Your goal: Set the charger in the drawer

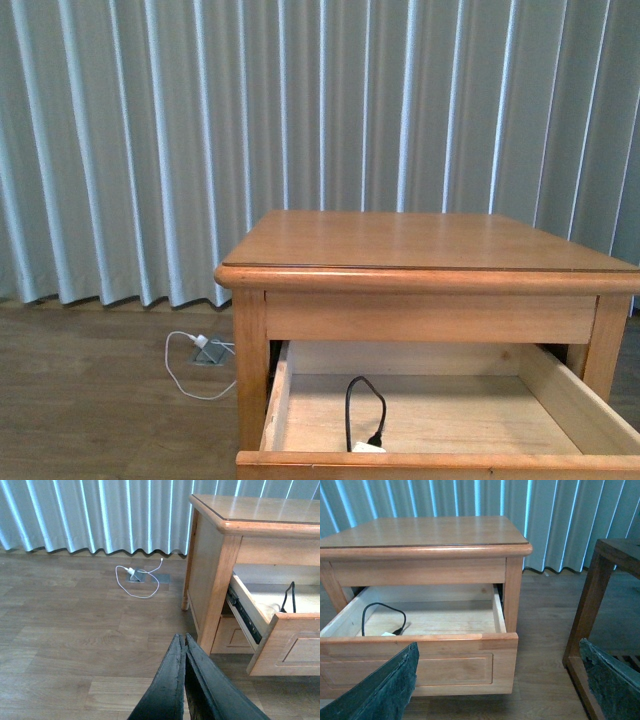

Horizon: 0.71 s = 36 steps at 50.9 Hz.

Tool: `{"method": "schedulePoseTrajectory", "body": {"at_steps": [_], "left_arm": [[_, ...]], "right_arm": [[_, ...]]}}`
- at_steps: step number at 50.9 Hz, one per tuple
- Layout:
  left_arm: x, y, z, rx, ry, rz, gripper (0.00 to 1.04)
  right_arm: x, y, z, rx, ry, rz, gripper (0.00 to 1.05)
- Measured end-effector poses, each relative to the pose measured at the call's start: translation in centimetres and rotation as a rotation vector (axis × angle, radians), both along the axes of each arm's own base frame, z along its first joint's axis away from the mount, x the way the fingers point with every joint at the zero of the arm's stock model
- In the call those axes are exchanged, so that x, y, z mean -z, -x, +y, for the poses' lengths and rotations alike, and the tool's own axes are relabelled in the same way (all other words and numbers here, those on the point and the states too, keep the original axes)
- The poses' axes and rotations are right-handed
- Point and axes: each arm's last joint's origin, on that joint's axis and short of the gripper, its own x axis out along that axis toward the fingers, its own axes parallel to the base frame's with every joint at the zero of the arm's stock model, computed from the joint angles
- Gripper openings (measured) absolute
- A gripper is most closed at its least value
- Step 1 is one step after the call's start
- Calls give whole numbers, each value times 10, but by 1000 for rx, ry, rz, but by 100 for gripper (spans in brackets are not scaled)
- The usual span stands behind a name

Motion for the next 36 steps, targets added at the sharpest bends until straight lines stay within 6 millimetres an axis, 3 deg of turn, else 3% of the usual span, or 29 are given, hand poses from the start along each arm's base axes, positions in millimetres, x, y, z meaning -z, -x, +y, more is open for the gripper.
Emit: {"method": "schedulePoseTrajectory", "body": {"at_steps": [27, 36], "left_arm": [[-1, 1, 0, 0, -1, -12, 4], [-1, 1, 0, 0, -1, -12, 35]], "right_arm": [[0, 0, 0, 0, 0, 0, 96], [0, 0, 0, 0, 0, 0, 96]]}}
